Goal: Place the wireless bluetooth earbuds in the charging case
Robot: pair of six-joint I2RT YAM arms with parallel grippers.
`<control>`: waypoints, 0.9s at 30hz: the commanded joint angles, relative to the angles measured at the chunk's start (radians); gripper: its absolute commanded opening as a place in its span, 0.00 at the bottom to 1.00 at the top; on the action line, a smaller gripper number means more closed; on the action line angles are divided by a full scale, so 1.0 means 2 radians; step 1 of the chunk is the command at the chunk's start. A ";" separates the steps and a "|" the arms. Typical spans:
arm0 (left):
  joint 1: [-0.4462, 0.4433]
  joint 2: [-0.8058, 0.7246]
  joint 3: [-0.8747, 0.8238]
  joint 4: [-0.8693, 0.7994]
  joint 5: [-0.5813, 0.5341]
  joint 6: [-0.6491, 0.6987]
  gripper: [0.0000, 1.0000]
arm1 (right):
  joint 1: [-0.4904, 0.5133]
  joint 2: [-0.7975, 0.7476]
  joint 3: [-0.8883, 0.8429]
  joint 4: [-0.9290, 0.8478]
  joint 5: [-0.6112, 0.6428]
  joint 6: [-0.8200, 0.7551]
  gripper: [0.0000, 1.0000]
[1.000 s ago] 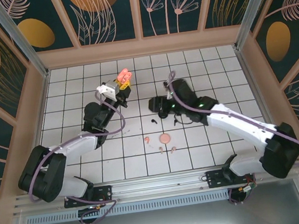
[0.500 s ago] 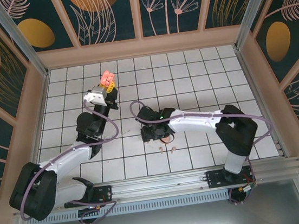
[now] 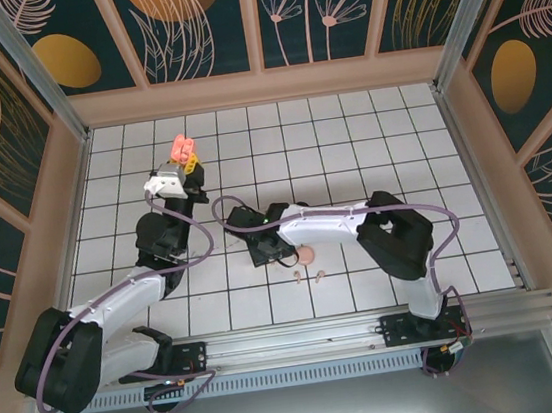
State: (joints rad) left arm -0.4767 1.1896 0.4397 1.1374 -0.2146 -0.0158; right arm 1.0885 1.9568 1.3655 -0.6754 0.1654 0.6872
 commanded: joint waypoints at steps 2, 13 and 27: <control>0.006 -0.013 -0.003 0.033 -0.002 -0.011 0.00 | 0.006 0.017 0.026 -0.031 0.021 -0.002 0.52; 0.008 -0.017 -0.004 0.032 0.008 -0.014 0.00 | 0.006 0.035 0.028 -0.027 0.025 0.002 0.49; 0.008 -0.017 -0.007 0.038 0.015 -0.018 0.00 | 0.006 0.052 0.031 -0.026 0.025 0.013 0.42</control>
State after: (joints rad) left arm -0.4690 1.1767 0.4316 1.1625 -0.1936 -0.0383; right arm 1.0931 2.0289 1.4075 -0.6968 0.1909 0.6914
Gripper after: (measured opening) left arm 0.227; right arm 0.422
